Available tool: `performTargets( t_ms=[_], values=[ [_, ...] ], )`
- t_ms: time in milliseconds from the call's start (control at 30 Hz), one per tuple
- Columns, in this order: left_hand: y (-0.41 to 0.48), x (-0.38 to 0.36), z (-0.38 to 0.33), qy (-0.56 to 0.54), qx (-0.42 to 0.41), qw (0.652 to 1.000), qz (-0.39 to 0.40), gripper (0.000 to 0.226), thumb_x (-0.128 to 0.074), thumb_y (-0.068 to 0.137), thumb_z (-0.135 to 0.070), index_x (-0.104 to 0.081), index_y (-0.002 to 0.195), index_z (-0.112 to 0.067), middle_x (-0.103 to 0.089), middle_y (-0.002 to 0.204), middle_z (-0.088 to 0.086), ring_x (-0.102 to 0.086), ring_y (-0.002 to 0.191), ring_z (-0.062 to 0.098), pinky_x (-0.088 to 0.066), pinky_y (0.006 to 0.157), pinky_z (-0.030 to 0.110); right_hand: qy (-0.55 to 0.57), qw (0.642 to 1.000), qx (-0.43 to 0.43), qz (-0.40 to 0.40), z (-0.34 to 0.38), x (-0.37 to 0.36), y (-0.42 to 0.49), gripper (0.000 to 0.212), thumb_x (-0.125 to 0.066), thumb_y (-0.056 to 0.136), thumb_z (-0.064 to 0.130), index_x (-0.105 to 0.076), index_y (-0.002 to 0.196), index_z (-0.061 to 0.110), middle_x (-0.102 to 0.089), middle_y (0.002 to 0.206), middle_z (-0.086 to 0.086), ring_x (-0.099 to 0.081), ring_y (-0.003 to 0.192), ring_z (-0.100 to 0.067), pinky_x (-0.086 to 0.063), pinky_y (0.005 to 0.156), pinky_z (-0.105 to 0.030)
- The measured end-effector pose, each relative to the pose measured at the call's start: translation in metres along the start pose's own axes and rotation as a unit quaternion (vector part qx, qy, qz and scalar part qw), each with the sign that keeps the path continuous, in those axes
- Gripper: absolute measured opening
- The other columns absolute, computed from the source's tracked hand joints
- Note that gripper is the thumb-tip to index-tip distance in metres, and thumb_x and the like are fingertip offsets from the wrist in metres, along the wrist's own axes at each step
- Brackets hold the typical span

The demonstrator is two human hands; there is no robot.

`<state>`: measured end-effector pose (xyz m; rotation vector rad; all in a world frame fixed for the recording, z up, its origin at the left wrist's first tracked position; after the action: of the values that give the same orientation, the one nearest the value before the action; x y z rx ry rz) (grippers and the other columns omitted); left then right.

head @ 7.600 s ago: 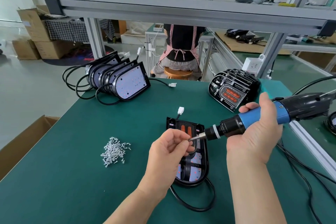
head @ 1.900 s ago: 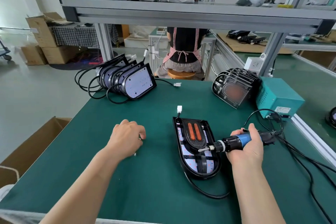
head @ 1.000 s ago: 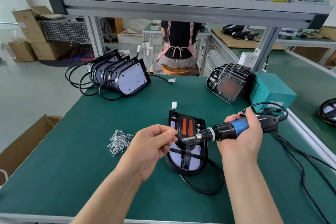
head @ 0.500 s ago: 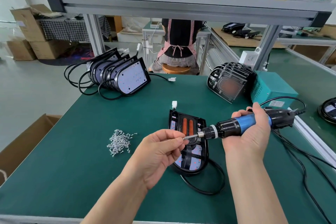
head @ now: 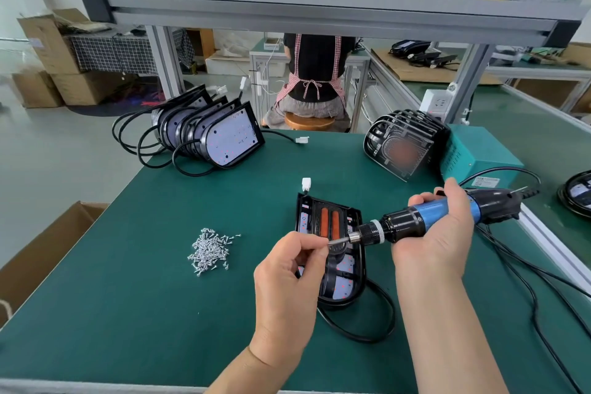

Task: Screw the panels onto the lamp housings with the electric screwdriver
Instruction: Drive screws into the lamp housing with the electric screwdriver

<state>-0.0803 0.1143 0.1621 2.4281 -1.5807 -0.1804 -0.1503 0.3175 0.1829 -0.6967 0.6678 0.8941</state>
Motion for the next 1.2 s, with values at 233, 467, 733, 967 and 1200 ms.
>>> performTargets(
  t_ms=[233, 467, 733, 967, 1200],
  values=[
    [0.002, 0.002, -0.005, -0.001, -0.054, 0.999, 0.000, 0.026, -0.068, 0.085, -0.014, -0.071, 0.088, -0.039, -0.072, 0.083, -0.009, -0.066, 0.077, 0.015, -0.055, 0.071, 0.026, 0.023, 0.998, -0.031, -0.043, -0.007, 0.007, 0.009, 0.023, -0.076, 0.089, 0.025, -0.054, 0.086, 0.017, -0.060, 0.054, 0.008, -0.060, 0.050, -0.010, -0.051, 0.053, -0.019],
    [0.008, -0.004, 0.006, -0.065, -0.026, 0.997, 0.045, 0.059, -0.075, 0.082, 0.007, -0.064, 0.110, -0.044, -0.075, 0.091, -0.004, -0.068, 0.079, 0.014, -0.053, 0.077, 0.017, -0.002, 0.998, -0.031, -0.046, -0.009, 0.009, 0.013, 0.023, -0.077, 0.087, 0.026, -0.055, 0.087, 0.019, -0.061, 0.058, 0.008, -0.061, 0.054, -0.011, -0.051, 0.053, -0.019],
    [0.033, 0.021, 0.026, 0.055, 0.011, 0.998, -0.008, 0.049, -0.061, 0.073, -0.027, -0.051, 0.121, -0.036, -0.054, 0.115, -0.012, -0.054, 0.108, 0.007, -0.041, 0.077, 0.011, -0.032, 0.998, 0.056, -0.009, 0.016, 0.005, 0.021, 0.021, -0.075, 0.088, 0.025, -0.058, 0.099, 0.020, -0.060, 0.062, 0.007, -0.060, 0.056, -0.011, -0.051, 0.055, -0.019],
    [0.058, -0.006, 0.067, 0.235, 0.191, 0.943, 0.139, 0.079, -0.070, 0.073, -0.066, -0.046, 0.134, -0.022, -0.060, 0.099, -0.011, -0.058, 0.100, 0.011, -0.046, 0.089, 0.034, -0.133, 0.975, 0.164, 0.066, 0.031, -0.010, 0.019, 0.017, -0.072, 0.089, 0.020, -0.055, 0.090, 0.019, -0.057, 0.060, 0.003, -0.054, 0.051, -0.015, -0.048, 0.055, -0.021],
    [0.055, -0.013, 0.072, 0.243, 0.207, 0.936, 0.147, 0.077, -0.064, 0.060, -0.067, -0.052, 0.121, -0.023, -0.069, 0.103, -0.009, -0.064, 0.101, 0.019, -0.051, 0.094, 0.045, -0.197, 0.948, 0.209, 0.135, 0.024, -0.030, 0.009, 0.018, -0.072, 0.086, 0.018, -0.055, 0.082, 0.018, -0.056, 0.056, 0.002, -0.053, 0.046, -0.015, -0.047, 0.053, -0.021]
  ],
)
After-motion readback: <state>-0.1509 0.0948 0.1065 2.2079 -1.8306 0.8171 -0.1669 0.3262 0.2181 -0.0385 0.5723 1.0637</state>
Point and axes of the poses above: each hand's wrist, its own y-axis towards the middle knuckle, its own x-axis out of the back of the hand, z = x × y, the point moved 8 cm from there along y, towards the middle knuckle
